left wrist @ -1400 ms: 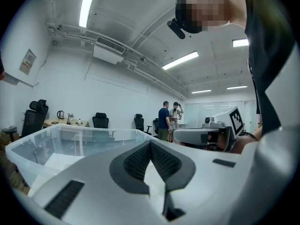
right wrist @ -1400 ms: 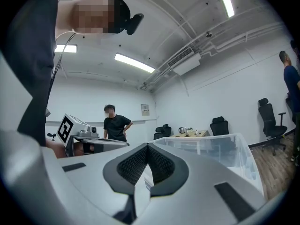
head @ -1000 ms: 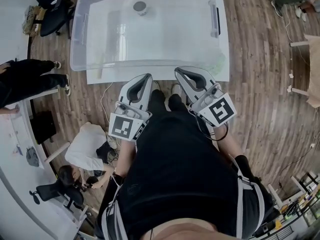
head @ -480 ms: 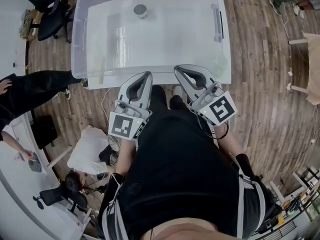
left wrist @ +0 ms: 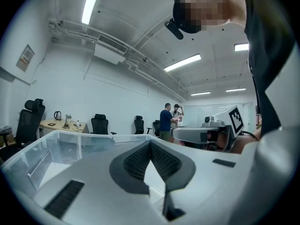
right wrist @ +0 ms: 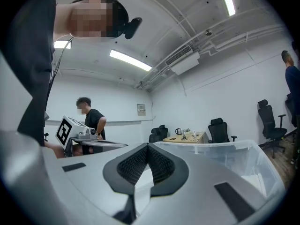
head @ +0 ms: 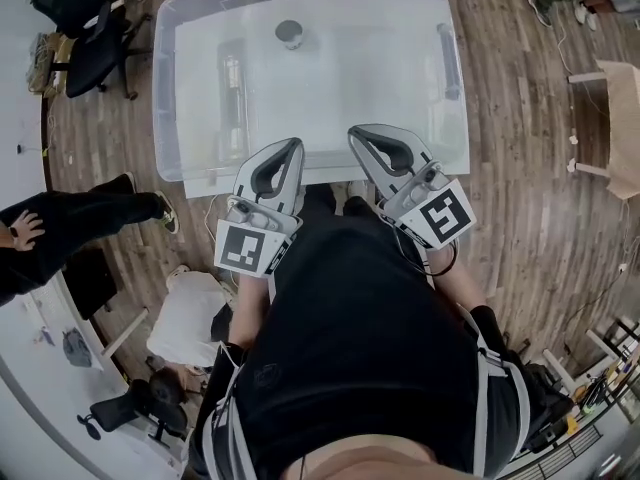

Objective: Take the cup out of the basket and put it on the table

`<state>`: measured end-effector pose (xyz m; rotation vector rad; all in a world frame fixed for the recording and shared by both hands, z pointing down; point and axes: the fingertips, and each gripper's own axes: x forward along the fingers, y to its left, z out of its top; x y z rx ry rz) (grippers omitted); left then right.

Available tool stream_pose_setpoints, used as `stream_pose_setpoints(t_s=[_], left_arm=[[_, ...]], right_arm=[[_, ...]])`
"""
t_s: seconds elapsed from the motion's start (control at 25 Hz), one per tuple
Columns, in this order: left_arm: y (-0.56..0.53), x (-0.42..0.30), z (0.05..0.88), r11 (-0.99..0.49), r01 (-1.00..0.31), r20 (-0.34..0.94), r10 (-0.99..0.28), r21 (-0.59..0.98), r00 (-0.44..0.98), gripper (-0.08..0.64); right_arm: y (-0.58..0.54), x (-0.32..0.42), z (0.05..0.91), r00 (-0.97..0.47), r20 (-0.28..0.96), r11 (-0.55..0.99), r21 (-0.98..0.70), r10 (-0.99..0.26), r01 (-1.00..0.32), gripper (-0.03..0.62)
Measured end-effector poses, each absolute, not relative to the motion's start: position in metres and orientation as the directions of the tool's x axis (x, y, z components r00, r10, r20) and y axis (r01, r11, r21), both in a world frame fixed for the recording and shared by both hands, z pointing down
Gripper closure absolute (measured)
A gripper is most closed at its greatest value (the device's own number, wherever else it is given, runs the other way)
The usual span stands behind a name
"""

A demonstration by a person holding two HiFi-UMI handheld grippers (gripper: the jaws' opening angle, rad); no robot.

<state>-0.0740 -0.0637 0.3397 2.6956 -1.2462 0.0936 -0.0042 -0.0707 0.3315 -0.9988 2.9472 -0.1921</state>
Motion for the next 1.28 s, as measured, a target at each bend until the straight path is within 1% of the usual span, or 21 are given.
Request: stream_pose_setpoints(t_s=[0.4, 0.64, 0.76, 0.96, 1.28], left_arm=[[-0.104, -0.107, 0.34, -0.705, -0.698, 0.13, -0.686, 0.125, 0.716, 0.541], [-0.122, -0.11, 0.342, -0.723, -0.677, 0.127, -0.665, 0.133, 0.736, 0.541], [-0.128, -0.108, 0.345, -0.714, -0.686, 0.162, -0.667, 0.141, 0.727, 0.541], [-0.136, -0.097, 0.341, -0.715, -0.684, 0.116, -0.674, 0.145, 0.73, 0.541], [-0.152, -0.088, 0.346, -0.696, -0.703, 0.131, -0.69, 0.15, 0.711, 0.541]], right_arm=[[-0.108, -0.042, 0.33, -0.747, 0.047, 0.741, -0.097, -0.663, -0.664, 0.575], [-0.123, -0.046, 0.334, -0.736, 0.07, 0.731, -0.087, -0.673, -0.677, 0.575], [-0.128, -0.045, 0.335, -0.739, 0.075, 0.734, -0.089, -0.67, -0.674, 0.575], [-0.138, -0.039, 0.334, -0.752, 0.073, 0.745, -0.1, -0.656, -0.66, 0.575], [-0.152, -0.038, 0.342, -0.776, 0.085, 0.768, -0.112, -0.625, -0.631, 0.575]])
